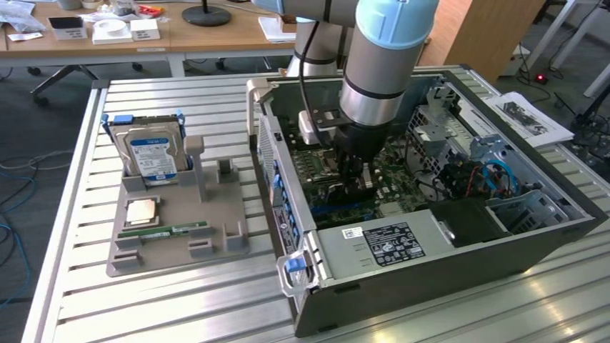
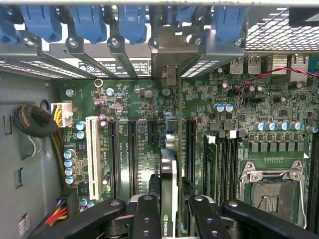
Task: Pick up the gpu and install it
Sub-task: 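Insert the gpu into the slot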
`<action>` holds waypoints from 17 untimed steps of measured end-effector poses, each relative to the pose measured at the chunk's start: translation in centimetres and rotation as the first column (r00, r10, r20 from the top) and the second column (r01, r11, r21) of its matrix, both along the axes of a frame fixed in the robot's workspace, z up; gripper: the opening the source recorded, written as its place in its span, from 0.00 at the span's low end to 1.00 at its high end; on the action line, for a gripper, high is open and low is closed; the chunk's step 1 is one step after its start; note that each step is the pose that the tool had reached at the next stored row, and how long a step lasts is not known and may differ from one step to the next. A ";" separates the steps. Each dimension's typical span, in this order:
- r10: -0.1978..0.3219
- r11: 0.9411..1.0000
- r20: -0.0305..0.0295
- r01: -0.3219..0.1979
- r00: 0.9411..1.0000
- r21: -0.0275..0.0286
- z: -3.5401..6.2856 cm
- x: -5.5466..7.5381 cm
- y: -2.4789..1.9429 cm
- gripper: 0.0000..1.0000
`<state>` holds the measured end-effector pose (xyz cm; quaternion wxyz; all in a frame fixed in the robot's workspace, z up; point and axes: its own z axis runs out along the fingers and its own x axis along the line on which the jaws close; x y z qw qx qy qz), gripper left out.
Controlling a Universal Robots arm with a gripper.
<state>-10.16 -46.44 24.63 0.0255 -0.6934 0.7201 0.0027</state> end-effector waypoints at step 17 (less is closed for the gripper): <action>0.000 1.000 0.000 0.000 1.000 0.000 -0.05 0.0 0.00 0.27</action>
